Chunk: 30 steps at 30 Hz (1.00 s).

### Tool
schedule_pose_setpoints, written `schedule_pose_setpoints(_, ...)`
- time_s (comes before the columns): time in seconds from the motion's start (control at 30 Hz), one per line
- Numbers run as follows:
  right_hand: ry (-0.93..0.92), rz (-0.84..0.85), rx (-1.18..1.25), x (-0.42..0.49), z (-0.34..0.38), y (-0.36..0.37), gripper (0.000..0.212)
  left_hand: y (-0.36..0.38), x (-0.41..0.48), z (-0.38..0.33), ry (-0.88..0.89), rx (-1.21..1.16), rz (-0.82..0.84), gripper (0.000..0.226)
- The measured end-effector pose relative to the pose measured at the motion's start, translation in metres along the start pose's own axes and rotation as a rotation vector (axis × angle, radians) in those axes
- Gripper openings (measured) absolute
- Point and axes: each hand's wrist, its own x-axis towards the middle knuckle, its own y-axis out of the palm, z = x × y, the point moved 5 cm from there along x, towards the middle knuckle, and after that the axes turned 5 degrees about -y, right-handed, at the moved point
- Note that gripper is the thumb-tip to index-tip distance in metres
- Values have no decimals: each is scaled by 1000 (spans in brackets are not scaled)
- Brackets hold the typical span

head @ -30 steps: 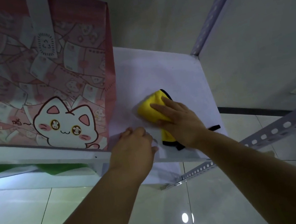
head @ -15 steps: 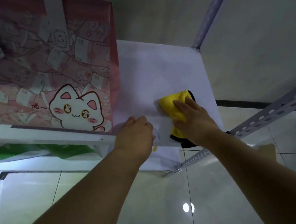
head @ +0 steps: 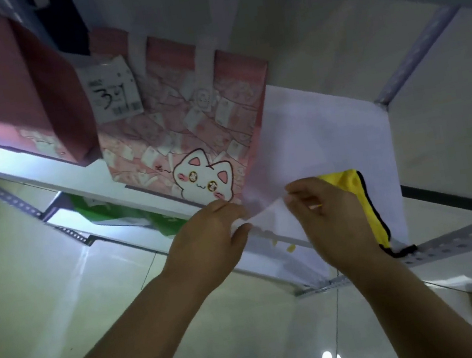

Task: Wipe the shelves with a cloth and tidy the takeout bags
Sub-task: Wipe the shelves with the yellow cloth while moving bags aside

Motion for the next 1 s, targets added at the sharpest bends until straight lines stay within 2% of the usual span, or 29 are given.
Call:
schedule_pose_setpoints(0.1,28,15,32,2,12,23,19,-24,-5,32,-71,-2,-73,22)
schedule_pose_setpoints(0.2,66,-1,12,6,20,44,32,-51,-1,66,-157,-30,-193,27)
schedule_pose_setpoints(0.37,120,-65,18,5,31,71,60,-78,14,117,-381,-25,-362,65)
schedule_pose_setpoints(0.5,123,-41,70,-4,41,90,72,-73,32,141,-449,-58,-235,80)
schedule_pose_setpoints(0.67,134,-45,83,-5,45,100,81,-64,44,148,-335,-89,-137,71)
schedule_pose_setpoints(0.77,158,-51,78,1,42,99,87,-67,49,149,-298,-46,-191,76)
schedule_pose_setpoints(0.87,174,-82,78,3,39,97,84,-74,56,155,-348,-86,-262,85)
schedule_pose_setpoints(0.93,161,-85,82,3,41,99,79,-74,60,160,-368,-111,-229,87)
schedule_pose_setpoints(1.0,159,-90,90,2,43,102,73,-73,65,161,-337,-145,-195,80)
